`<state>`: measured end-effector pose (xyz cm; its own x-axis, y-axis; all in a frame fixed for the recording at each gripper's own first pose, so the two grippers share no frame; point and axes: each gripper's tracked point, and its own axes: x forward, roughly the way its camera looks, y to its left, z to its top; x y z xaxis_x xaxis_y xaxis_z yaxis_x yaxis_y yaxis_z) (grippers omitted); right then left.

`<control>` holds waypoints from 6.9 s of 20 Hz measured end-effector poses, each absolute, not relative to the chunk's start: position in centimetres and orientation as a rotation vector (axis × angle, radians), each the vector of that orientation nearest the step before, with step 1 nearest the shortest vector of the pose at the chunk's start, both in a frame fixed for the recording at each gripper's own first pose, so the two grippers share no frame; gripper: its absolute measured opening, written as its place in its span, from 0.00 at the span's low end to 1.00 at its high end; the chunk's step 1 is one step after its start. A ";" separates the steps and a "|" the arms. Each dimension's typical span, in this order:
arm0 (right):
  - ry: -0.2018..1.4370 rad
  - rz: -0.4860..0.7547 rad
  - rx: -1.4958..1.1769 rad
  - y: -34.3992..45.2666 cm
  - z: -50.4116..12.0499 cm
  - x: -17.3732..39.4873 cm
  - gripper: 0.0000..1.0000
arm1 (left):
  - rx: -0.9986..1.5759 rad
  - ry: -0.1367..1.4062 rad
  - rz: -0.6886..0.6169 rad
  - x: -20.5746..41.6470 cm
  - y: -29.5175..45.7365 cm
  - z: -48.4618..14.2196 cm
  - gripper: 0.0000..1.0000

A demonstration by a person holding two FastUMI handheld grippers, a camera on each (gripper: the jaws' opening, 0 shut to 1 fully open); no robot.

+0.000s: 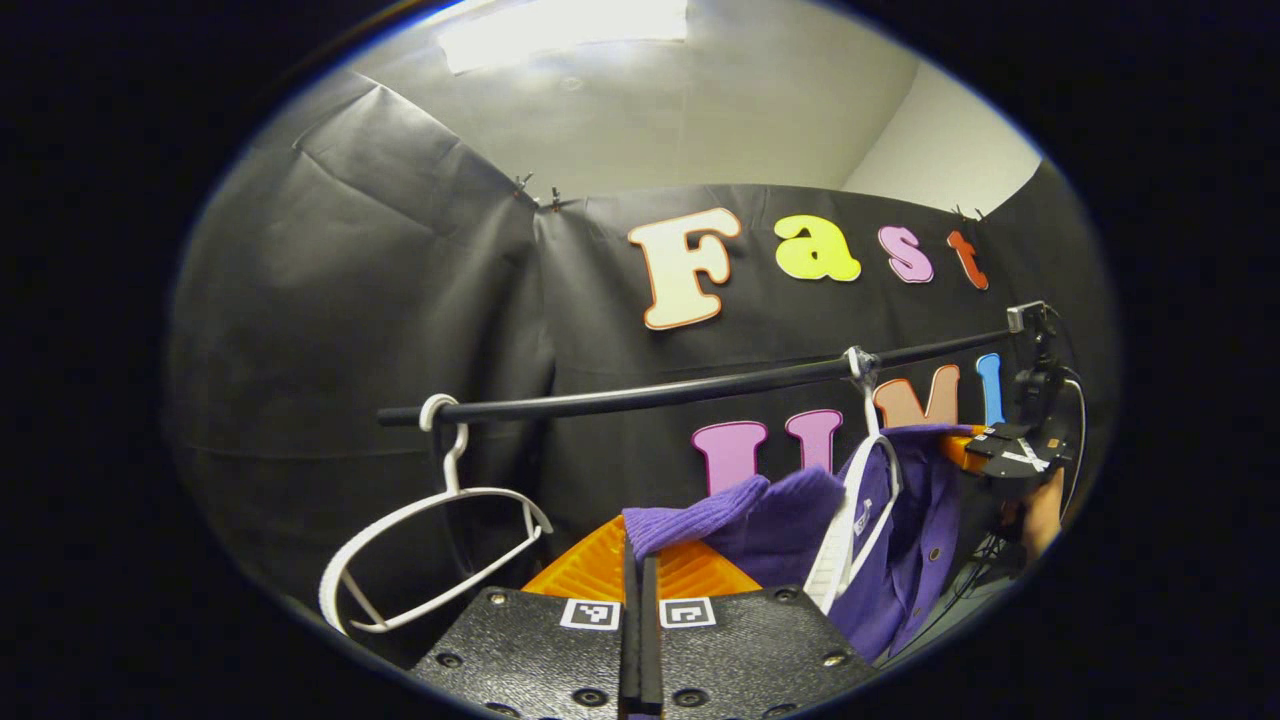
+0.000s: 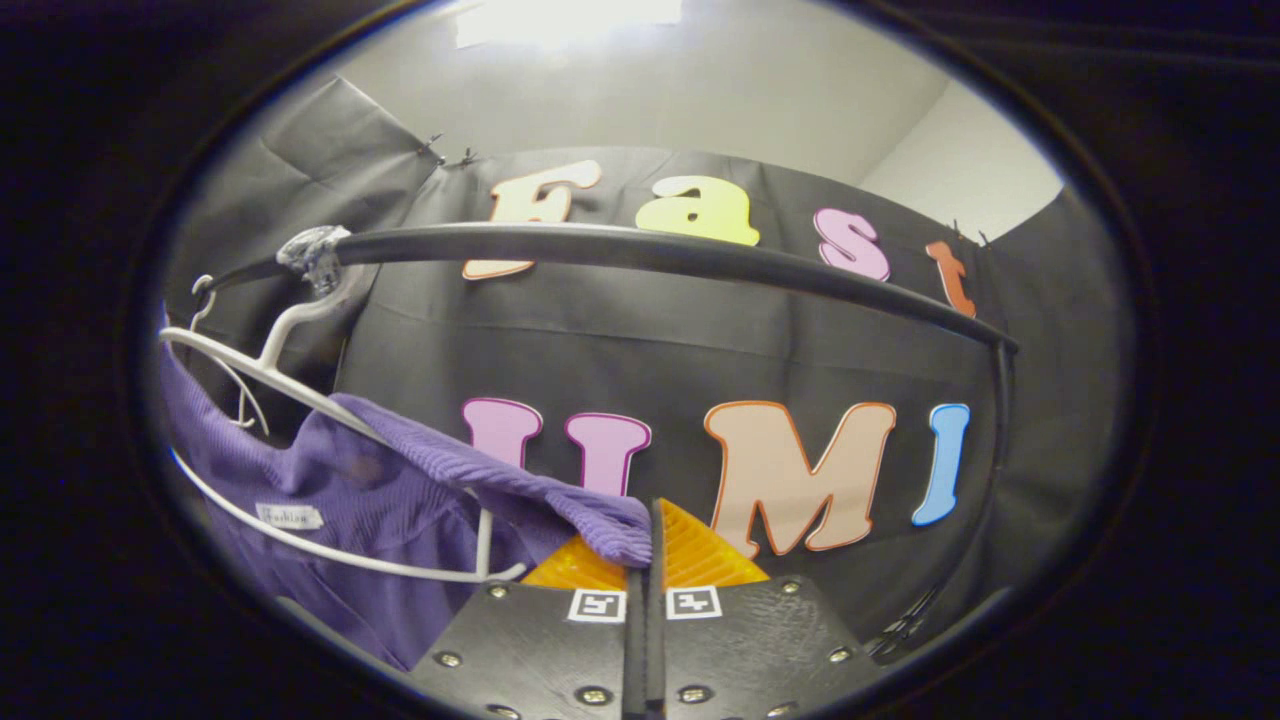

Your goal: Grasp the clothes on the hanger with both hands and then place them into the laundry hamper below.

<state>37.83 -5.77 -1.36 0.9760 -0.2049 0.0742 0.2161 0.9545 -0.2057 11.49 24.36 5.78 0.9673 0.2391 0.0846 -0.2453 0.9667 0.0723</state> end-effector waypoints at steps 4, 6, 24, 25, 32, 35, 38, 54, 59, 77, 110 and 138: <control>-0.022 -0.246 -0.214 -7.7 -3.1 40.0 0.01 | 0.073 -0.035 0.227 14.3 24.3 3.6 0.00; 0.003 -0.243 -0.221 -8.3 -3.9 41.1 0.00 | 0.076 -0.015 0.215 15.1 24.1 2.8 0.00; 0.226 -0.153 -0.120 -5.2 -19.1 41.2 0.01 | -0.059 0.063 0.196 16.6 24.0 -6.5 0.00; 0.234 -0.149 -0.121 -4.7 -19.7 40.7 0.01 | -0.061 0.071 0.209 16.2 24.3 -7.2 0.00; 0.220 -0.128 -0.057 -1.9 -21.4 34.7 0.01 | -0.016 0.084 0.300 12.9 25.5 -10.5 0.00; 0.220 -0.104 -0.006 -0.3 -21.2 31.6 0.01 | -0.031 0.092 0.309 11.2 24.4 -11.4 0.00; 0.216 -0.086 -0.007 1.2 -21.0 28.5 0.01 | -0.060 0.083 0.292 9.3 22.1 -11.8 0.00; 0.125 -0.086 0.067 1.9 -17.7 18.1 0.01 | -0.123 0.105 0.190 11.1 9.4 -13.7 0.01; 0.100 -0.095 0.076 0.9 -16.0 17.6 0.01 | -0.154 0.081 0.101 12.8 4.5 -12.2 0.00; 0.319 -0.101 0.142 0.3 -29.7 19.9 0.01 | -0.064 0.226 0.089 17.2 4.4 -26.4 0.01; 0.787 -0.340 0.059 -6.6 -64.0 12.0 0.02 | 0.069 0.414 0.065 15.9 4.0 -57.2 0.13; 0.471 -0.351 0.019 -4.5 -47.3 14.8 0.98 | -0.111 0.431 0.048 13.0 6.3 -47.5 0.96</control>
<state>14.81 -4.52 -47.26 0.8324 -0.3266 -0.4477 0.3354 0.9400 -0.0620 13.02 6.27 -47.47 0.9075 0.0225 -0.4195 -0.0695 0.9928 -0.0972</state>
